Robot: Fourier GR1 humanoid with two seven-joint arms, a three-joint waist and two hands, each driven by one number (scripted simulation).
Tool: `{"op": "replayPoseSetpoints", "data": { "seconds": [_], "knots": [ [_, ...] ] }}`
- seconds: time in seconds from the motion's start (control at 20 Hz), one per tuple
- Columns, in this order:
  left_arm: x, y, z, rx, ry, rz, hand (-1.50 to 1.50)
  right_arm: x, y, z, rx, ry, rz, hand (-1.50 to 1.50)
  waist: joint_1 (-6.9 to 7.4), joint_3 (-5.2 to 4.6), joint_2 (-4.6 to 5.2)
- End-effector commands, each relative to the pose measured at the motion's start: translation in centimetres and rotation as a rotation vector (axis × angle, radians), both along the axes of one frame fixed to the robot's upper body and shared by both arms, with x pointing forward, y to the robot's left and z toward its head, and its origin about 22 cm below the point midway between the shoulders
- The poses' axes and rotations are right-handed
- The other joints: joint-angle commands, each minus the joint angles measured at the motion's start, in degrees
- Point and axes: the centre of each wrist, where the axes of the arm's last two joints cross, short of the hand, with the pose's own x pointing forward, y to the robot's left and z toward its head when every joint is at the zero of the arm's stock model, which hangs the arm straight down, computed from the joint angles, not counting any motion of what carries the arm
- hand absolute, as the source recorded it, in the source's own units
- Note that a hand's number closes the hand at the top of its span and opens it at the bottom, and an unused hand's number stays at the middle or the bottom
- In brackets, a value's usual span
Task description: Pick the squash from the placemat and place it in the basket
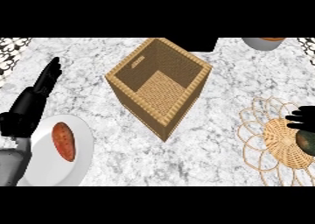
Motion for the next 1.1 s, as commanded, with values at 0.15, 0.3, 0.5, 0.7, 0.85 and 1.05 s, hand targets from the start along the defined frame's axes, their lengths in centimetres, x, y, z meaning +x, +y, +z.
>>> {"op": "replayPoseSetpoints", "data": {
  "seconds": [0.15, 0.3, 0.5, 0.7, 0.85, 1.05],
  "knots": [
    [-0.8, 0.6, 0.0, -0.009, 0.017, 0.007, 0.0, 1.9, -0.1, -2.2, 0.056, 0.026, 0.028, -1.5, -0.54, -0.02, -0.19],
    [-0.8, 0.3, -0.2, 0.002, 0.007, 0.006, 0.0, 1.7, -1.4, -2.6, 0.069, 0.034, 0.034, -1.5, -0.66, -0.02, -0.19],
    [-1.2, -1.5, 0.5, -0.003, 0.004, -0.004, 0.0, 2.6, 0.3, -4.4, 0.066, 0.018, 0.04, -1.5, -0.6, -0.01, -0.2],
    [0.1, -0.4, -0.3, -0.009, 0.002, -0.009, 0.0, 1.9, -2.1, -4.1, 0.097, 0.037, 0.034, -1.5, -0.84, -0.02, -0.15],
    [-0.4, -0.3, -1.1, -0.008, -0.002, 0.02, 0.0, 2.4, -2.0, -5.1, 0.068, 0.057, 0.035, -1.5, -0.65, -0.02, -0.12],
    [0.1, -1.4, 0.2, -0.008, 0.0, 0.003, 0.0, 1.8, -2.4, -7.3, 0.079, 0.045, 0.03, -1.5, -0.68, 0.0, -0.15]
  ]
}}
